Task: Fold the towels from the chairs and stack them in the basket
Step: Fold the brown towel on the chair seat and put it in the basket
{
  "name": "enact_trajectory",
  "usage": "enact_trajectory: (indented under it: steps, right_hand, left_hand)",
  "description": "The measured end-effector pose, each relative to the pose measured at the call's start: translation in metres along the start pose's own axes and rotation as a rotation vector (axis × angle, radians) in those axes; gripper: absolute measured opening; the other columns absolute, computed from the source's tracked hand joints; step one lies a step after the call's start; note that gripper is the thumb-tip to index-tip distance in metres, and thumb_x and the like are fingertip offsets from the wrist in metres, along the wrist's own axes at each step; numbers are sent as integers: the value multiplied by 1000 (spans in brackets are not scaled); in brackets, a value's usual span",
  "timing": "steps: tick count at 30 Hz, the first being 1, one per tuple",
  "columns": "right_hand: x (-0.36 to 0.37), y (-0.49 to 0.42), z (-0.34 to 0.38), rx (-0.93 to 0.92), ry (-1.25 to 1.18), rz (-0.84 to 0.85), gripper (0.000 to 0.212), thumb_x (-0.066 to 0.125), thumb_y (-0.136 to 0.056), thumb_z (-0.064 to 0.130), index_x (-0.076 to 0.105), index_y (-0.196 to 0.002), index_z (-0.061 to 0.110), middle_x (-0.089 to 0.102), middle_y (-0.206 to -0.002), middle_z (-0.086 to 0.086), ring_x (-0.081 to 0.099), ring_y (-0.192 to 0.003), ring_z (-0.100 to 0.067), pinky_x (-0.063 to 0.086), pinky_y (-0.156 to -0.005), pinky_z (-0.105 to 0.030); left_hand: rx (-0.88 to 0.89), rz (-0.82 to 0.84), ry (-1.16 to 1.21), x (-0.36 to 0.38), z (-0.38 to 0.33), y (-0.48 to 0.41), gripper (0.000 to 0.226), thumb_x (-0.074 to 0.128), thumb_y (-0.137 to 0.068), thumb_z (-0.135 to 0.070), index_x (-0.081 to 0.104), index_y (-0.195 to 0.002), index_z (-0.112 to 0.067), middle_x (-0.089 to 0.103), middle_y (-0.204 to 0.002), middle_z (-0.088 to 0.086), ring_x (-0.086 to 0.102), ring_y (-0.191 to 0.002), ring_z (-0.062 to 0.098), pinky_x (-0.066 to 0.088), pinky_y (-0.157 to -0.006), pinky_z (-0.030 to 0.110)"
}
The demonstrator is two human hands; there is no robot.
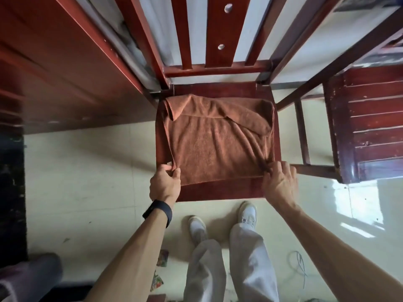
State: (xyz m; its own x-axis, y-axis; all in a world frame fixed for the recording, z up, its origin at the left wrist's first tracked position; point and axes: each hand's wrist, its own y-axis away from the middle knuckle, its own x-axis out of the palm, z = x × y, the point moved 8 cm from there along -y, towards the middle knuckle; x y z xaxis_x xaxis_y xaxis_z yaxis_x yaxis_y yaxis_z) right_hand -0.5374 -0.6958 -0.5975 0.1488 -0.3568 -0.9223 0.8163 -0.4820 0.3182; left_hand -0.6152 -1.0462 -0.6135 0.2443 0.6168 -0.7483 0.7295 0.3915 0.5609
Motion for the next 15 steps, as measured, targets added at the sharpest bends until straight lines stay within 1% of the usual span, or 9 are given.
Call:
enact_trajectory:
  steps: [2,4,5,7,8,9,11,13,15]
  right_hand:
    - [9,25,-14,81,-80,74,25,59,-89,16,58,-112,8,55,-113,-19,49,-104,-41,42,-88,-49]
    - [12,39,-27,206,-190,96,29,62,-89,20,59,-114,7,56,-111,-20,52,-101,-41,44,-91,-45]
    - [11,43,-33,273,-232,99,29,64,-89,23,59,-113,7,57,-109,-19,54,-100,-39,44,-90,-42]
    - [10,48,-44,375,-301,101,25,65,-89,25,61,-107,8,64,-104,-17,56,-100,-36,42,-88,-38]
    - [12,50,-51,426,-343,114,21,65,-89,27,61,-102,11,67,-99,-16,59,-98,-35,43,-87,-37]
    - [13,51,-55,480,-399,140,16,64,-90,29,60,-97,16,70,-94,-12,65,-94,-34,49,-87,-37]
    - [17,51,-60,563,-538,191,12,64,-88,34,54,-89,26,71,-82,-3,73,-78,-30,59,-81,-48]
    - [16,47,-56,620,-655,233,21,69,-85,34,54,-95,22,70,-81,-2,72,-68,-26,62,-74,-52]
    - [16,45,-47,655,-709,319,22,73,-86,26,57,-95,16,69,-79,-7,68,-65,-23,62,-75,-48]
  left_hand:
    - [-49,58,36,-1,21,17,25,67,-90,-38,65,-110,-22,73,-110,4,68,-100,31,47,-80,28]
    - [-109,142,128,0,39,28,23,70,-88,-40,61,-103,-25,73,-106,4,73,-84,29,56,-78,33]
    - [-165,199,202,1,46,33,23,73,-87,-36,59,-99,-24,72,-100,4,73,-75,28,59,-71,35]
    - [-284,345,364,9,59,42,20,78,-86,-21,59,-92,-19,69,-88,8,70,-63,25,58,-55,29]
    - [-305,403,403,10,62,47,17,77,-86,-15,60,-88,-16,69,-85,10,68,-60,23,55,-50,26]
    - [-289,426,384,9,63,49,13,76,-86,-14,63,-86,-14,68,-84,11,67,-59,20,52,-47,23]
    - [-239,402,332,2,61,48,9,73,-89,-18,66,-83,-15,70,-86,9,66,-62,18,47,-48,21]
    - [-240,396,323,0,59,45,10,69,-91,-24,66,-84,-17,72,-90,5,67,-67,18,45,-55,22]
    - [-250,404,331,-1,56,41,12,68,-92,-30,65,-85,-20,74,-94,2,69,-70,20,44,-58,24]
